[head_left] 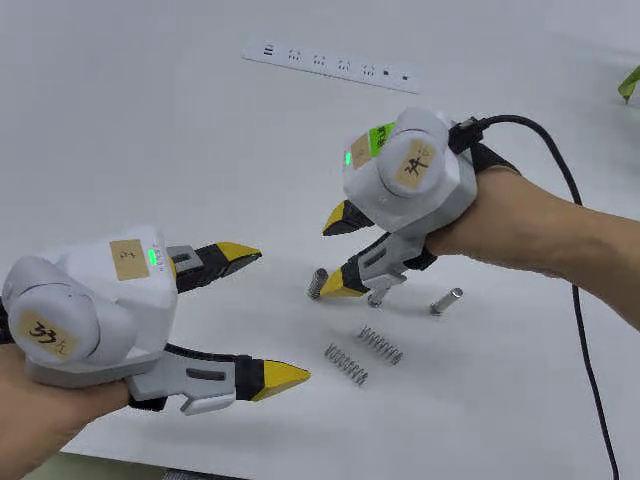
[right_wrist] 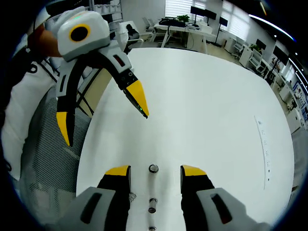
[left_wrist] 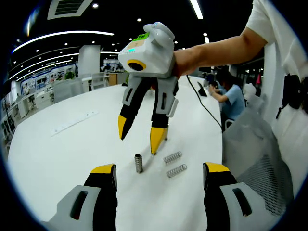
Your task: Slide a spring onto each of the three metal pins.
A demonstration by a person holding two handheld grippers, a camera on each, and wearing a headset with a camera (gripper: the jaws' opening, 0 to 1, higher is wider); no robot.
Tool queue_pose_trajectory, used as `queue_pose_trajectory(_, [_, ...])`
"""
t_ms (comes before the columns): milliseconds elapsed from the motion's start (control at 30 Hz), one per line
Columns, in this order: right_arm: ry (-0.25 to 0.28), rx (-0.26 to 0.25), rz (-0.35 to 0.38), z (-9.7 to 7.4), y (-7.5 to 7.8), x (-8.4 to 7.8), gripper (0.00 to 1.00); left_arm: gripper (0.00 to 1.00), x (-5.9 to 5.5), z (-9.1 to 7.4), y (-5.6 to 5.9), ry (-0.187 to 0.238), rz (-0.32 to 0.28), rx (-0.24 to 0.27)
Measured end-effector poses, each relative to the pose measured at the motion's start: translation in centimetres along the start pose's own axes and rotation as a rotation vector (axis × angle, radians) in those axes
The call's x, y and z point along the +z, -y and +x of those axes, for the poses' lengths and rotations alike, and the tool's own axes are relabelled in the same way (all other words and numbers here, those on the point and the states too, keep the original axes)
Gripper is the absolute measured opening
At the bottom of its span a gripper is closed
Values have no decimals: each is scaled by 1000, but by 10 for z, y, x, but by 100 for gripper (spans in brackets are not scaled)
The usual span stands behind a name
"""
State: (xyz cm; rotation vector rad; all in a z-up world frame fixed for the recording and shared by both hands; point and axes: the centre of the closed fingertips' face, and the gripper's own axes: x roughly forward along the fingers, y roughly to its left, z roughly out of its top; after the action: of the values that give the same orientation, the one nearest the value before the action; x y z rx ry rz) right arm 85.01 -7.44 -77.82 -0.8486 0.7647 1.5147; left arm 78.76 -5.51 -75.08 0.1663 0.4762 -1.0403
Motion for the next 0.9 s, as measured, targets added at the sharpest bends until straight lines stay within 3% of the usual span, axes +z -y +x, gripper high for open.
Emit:
queue_pose_trajectory(367, [83, -61, 78, -35, -5, -17, 55, 73, -2, 4, 3, -36, 51, -33])
queue_pose_trajectory(700, [183, -128, 187, -68, -20, -49, 67, 71, -6, 8, 9, -86, 101, -74])
queue_pose_trajectory(900, [275, -164, 257, -90, -32, -72, 80, 71, -13, 13, 15, -151, 184, -110])
